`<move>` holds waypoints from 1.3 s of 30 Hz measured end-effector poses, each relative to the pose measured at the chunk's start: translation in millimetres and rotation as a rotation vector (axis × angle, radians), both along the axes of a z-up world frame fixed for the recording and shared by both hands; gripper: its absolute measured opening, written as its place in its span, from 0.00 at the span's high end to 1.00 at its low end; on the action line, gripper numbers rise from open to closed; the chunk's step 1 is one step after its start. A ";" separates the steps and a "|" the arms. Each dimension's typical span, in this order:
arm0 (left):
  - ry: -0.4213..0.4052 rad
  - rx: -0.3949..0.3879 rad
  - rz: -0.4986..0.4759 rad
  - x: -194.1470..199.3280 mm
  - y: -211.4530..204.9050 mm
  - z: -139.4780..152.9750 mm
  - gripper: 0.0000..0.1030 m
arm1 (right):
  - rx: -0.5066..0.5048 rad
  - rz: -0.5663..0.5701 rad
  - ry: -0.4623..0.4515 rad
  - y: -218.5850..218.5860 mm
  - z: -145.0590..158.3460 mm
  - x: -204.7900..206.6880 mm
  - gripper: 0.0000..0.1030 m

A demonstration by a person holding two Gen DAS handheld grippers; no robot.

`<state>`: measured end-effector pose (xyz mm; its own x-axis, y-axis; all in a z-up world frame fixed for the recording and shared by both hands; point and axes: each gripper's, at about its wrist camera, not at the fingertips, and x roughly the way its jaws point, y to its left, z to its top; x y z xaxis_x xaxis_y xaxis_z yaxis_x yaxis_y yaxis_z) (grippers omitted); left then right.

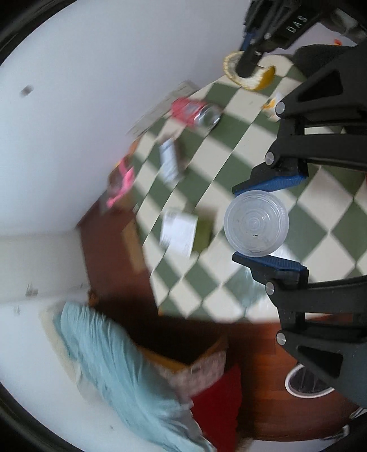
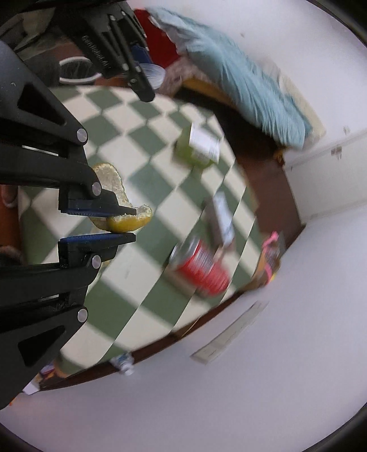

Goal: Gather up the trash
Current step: 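Grasp the clear plastic cup with the left tool while the right tool grasps the orange peel, then carry the cup and orange peel over the white bin and open both tools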

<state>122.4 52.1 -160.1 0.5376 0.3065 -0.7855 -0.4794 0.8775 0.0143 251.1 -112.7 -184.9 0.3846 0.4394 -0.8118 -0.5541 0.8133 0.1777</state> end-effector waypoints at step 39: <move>0.091 -0.495 0.866 -399.1 404.3 -191.6 0.64 | -0.358 0.889 0.358 581.6 -232.0 -357.4 0.90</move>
<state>-276.8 456.5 -351.6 0.2152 0.1911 -0.9577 -0.9713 0.1435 -0.1896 -106.4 468.9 -416.9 -0.2531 0.1564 -0.9547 -0.9449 0.1719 0.2787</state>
